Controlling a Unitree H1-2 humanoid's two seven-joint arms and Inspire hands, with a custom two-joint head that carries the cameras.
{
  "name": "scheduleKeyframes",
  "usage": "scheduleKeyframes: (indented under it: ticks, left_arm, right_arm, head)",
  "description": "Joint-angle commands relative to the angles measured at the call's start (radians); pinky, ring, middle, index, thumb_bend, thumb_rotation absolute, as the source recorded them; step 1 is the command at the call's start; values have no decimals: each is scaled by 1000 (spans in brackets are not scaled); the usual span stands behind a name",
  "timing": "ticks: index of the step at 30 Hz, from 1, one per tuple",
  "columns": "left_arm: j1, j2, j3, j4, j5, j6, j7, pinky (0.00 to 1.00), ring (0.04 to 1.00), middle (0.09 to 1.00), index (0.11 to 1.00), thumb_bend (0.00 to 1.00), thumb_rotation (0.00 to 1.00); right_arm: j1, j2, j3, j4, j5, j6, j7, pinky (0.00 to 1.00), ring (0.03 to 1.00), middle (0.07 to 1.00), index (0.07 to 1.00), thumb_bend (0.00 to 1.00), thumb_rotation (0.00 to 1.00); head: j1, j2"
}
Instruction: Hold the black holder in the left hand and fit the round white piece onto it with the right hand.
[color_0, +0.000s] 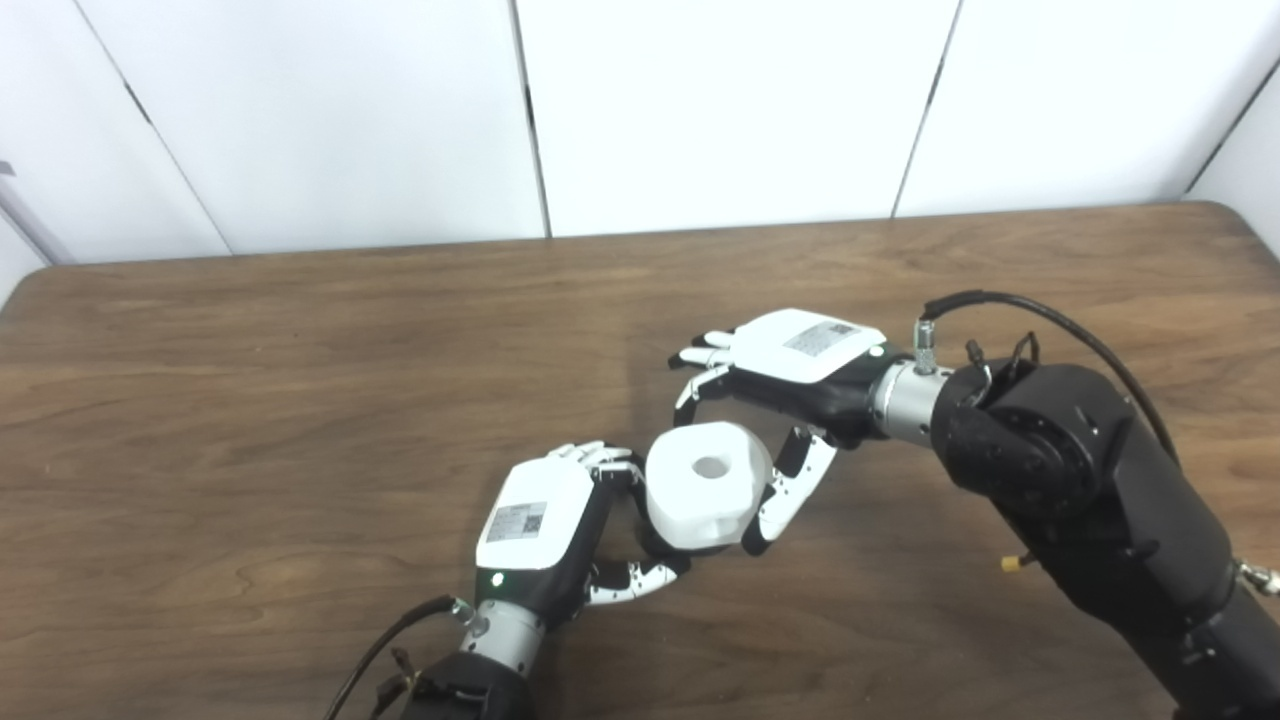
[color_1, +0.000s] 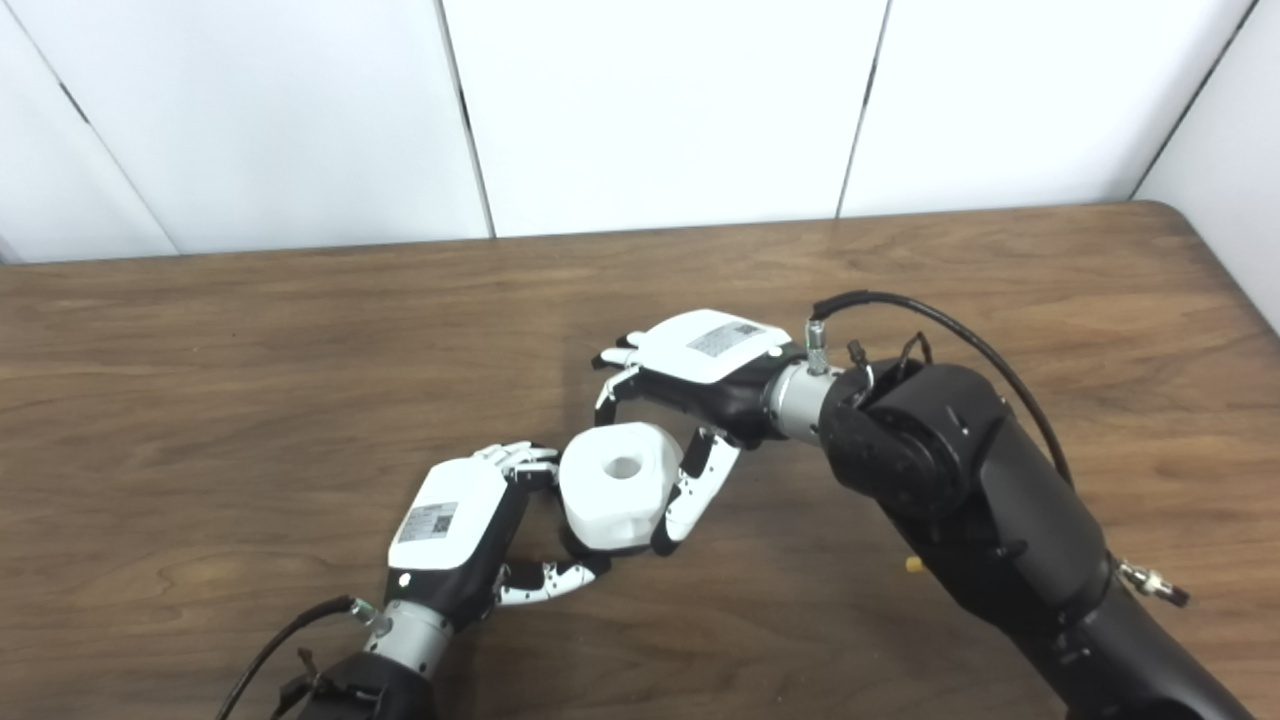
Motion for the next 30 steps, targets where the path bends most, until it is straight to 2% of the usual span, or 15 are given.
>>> scheduleKeyframes:
  ticks: [1,10,20,30]
  left_arm:
    - [9,2,-15,35,9,14,-54,849,845,779,488,520,50]
    - [5,2,-13,51,6,7,-40,845,841,778,488,520,49]
    - [3,5,-13,52,7,15,-52,851,844,783,488,519,49]
    - [0,7,-11,58,12,15,-46,844,837,776,488,519,49]
  right_arm:
    - [-49,-7,-24,-30,-1,-2,-6,1000,1000,967,773,1000,459]
    - [-72,-14,-53,-46,9,8,5,1000,1000,965,776,1000,480]
    - [-118,-32,-84,-98,25,79,93,1000,1000,978,801,1000,455]
    - [-137,-47,-123,-136,56,111,107,1000,1000,980,816,1000,468]
  head:
    - [-1,-1]
    - [2,-6]
    - [3,-11]
    - [3,-13]
